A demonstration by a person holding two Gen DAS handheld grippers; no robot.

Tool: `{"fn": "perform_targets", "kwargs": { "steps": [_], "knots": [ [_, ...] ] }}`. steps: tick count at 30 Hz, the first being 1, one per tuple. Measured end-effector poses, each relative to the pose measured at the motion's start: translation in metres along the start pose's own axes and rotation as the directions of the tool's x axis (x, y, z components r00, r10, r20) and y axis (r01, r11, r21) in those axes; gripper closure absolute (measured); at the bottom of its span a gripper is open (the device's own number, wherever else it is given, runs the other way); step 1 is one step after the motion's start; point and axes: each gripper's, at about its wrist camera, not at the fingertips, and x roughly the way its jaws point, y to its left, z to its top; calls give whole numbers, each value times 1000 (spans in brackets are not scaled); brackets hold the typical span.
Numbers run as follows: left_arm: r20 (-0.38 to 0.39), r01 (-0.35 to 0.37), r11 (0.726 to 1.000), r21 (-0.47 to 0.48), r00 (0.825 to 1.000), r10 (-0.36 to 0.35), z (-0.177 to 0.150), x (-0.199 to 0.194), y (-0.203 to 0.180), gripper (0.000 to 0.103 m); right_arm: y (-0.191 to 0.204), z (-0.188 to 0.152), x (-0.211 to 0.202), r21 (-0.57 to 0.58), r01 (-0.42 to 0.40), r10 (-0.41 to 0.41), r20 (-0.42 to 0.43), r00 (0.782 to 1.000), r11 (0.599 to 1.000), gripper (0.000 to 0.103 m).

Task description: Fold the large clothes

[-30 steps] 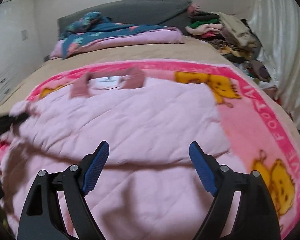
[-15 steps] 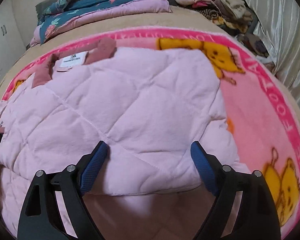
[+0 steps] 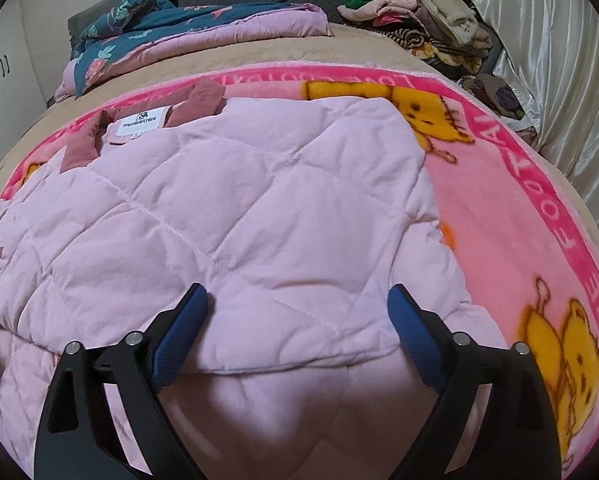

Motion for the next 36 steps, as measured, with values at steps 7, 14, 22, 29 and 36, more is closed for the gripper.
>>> {"fn": "perform_targets", "kwargs": {
  "steps": [7,14,22,29,36],
  "knots": [
    [11,-39,999,-24,999,39,-5,-19,5,9,-2,-10,-12,40,-9,8,19,1000,999,4],
    [18,-83,995,-61,996,84,-10,-32,24,9,2,-19,-32,78,-25,21,44,999,997,4],
    [41,-85,993,-78,995,88,-8,-48,43,9,48,-33,-70,-7,-93,93,95,991,996,4],
    [69,-91,991,-102,993,99,-3,-57,62,9,93,-34,-96,-84,-147,157,131,979,986,4],
    [93,-122,980,-155,986,137,3,-67,88,9,126,-35,-110,-126,-195,211,138,968,973,4]
  ]
}}
